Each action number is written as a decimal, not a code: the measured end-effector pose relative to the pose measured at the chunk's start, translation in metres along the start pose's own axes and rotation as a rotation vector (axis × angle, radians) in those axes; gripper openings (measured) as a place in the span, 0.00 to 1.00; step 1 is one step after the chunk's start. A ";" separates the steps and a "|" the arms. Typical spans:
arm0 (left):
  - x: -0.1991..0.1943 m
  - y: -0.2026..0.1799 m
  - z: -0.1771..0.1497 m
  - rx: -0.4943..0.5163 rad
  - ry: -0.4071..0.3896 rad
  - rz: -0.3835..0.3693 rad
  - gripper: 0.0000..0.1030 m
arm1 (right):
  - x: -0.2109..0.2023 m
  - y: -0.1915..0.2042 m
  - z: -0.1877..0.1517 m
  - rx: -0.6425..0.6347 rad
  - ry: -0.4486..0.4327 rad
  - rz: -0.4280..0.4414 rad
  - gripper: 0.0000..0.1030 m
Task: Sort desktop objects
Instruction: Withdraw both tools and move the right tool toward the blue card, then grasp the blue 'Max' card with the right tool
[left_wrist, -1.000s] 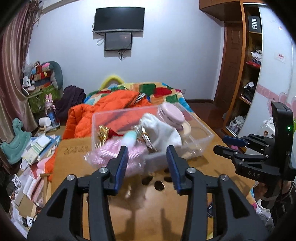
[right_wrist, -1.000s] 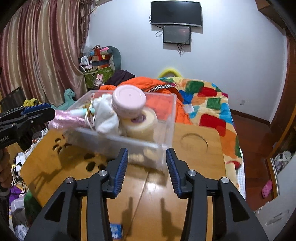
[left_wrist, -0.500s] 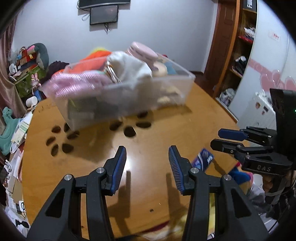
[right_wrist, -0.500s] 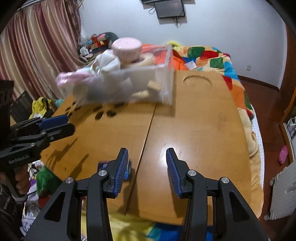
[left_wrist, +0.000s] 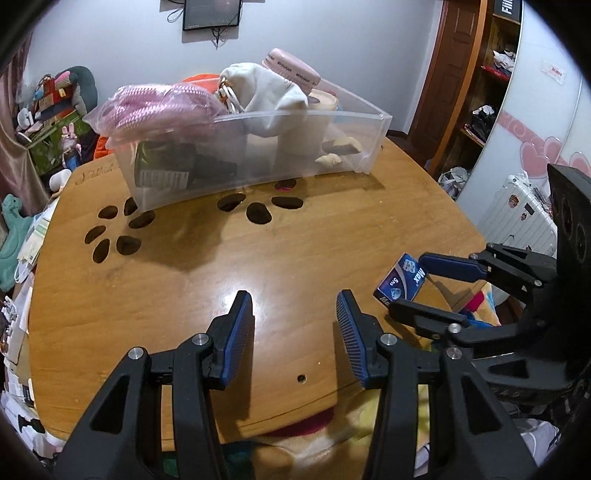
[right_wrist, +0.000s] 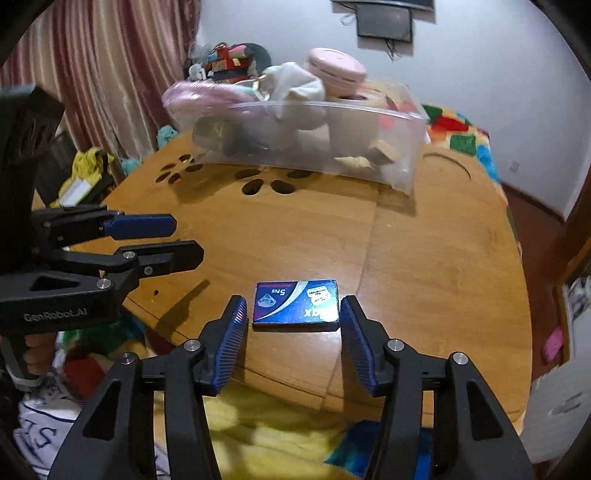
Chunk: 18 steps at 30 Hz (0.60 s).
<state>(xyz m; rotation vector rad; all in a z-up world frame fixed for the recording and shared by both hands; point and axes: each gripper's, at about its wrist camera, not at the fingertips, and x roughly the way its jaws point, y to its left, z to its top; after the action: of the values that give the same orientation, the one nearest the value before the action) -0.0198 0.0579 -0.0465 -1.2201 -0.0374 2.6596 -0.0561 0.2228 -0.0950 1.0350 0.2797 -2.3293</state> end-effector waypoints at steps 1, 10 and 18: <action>0.000 0.000 0.000 0.000 0.002 -0.003 0.46 | 0.002 0.004 0.000 -0.021 -0.004 -0.022 0.48; -0.002 -0.001 0.000 0.008 -0.021 -0.012 0.46 | 0.004 -0.002 0.007 -0.011 -0.005 -0.050 0.43; -0.009 0.012 0.015 -0.008 -0.081 0.028 0.37 | -0.007 -0.014 0.035 0.025 -0.071 -0.025 0.43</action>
<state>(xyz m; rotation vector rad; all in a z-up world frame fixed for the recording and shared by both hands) -0.0271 0.0457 -0.0312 -1.1222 -0.0442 2.7342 -0.0819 0.2236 -0.0663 0.9643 0.2378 -2.3922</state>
